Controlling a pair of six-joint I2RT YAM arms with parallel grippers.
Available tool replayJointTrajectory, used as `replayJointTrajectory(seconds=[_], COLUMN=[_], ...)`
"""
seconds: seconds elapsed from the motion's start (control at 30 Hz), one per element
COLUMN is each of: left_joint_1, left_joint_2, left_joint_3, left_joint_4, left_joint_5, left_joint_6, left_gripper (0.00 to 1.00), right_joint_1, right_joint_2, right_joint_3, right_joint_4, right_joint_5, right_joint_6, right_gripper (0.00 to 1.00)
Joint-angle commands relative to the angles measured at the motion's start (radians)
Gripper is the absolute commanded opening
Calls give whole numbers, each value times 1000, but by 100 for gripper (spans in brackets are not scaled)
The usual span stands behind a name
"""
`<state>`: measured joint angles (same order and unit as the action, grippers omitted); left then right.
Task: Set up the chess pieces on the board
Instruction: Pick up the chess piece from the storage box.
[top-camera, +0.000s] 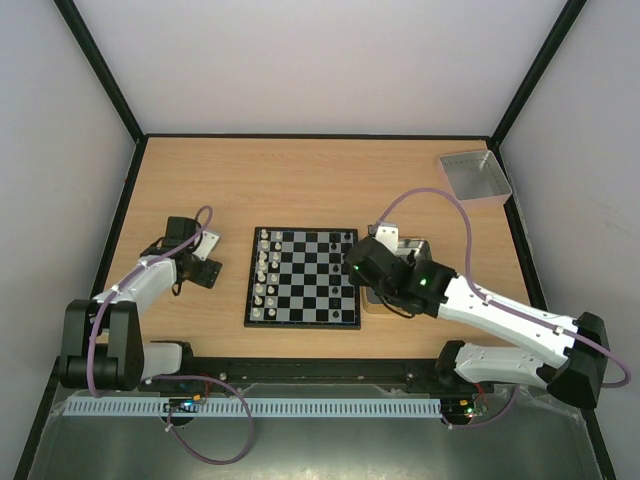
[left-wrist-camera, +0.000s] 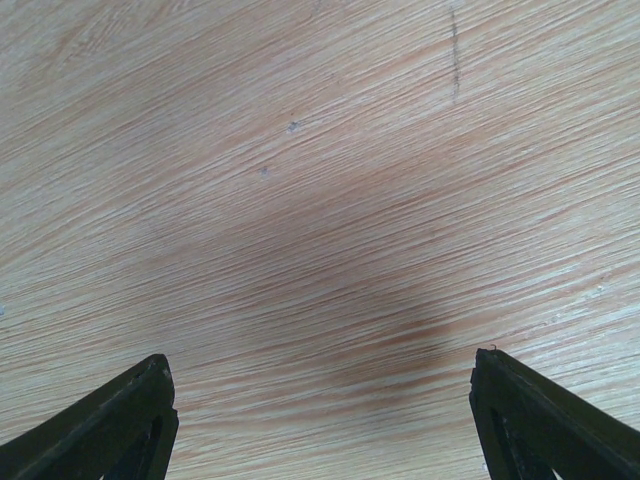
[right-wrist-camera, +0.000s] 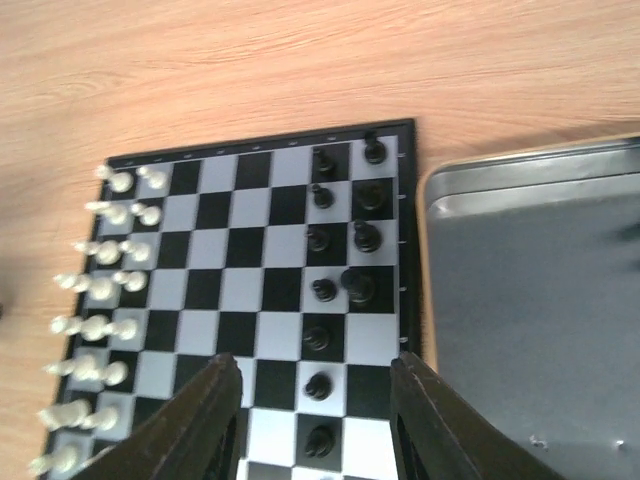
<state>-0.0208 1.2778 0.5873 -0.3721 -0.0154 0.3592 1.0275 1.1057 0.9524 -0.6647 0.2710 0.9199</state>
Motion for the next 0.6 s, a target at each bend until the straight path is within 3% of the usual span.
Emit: replayJointTrajectory(seconds=[0.0, 0.07, 0.17, 0.37, 0.47, 0.57], left_joint_1=[1, 1, 3, 3, -13, -36], left_joint_2=[23, 23, -3, -25, 1, 25], left_joint_3=[-9, -8, -6, -7, -6, -7], left_joint_4=[-8, -10, -15, -10, -6, -3], left_joint_5=[2, -17, -24, -41, -50, -59], left_joint_6=[0, -2, -2, -13, -18, -23], left_gripper=[80, 80, 80, 80, 80, 80], right_joint_1=[-1, 0, -7, -51, -153, -341], right_joint_2=[-34, -46, -60, -124, -157, -124], right_joint_3=[-147, -194, -232, -254, -289, -309], right_joint_4=[187, 251, 301, 313, 346, 403], right_joint_5=[183, 199, 203, 237, 170, 40], right_joint_6=[71, 76, 58, 16, -3, -40], right_gripper=[40, 40, 55, 55, 55, 54])
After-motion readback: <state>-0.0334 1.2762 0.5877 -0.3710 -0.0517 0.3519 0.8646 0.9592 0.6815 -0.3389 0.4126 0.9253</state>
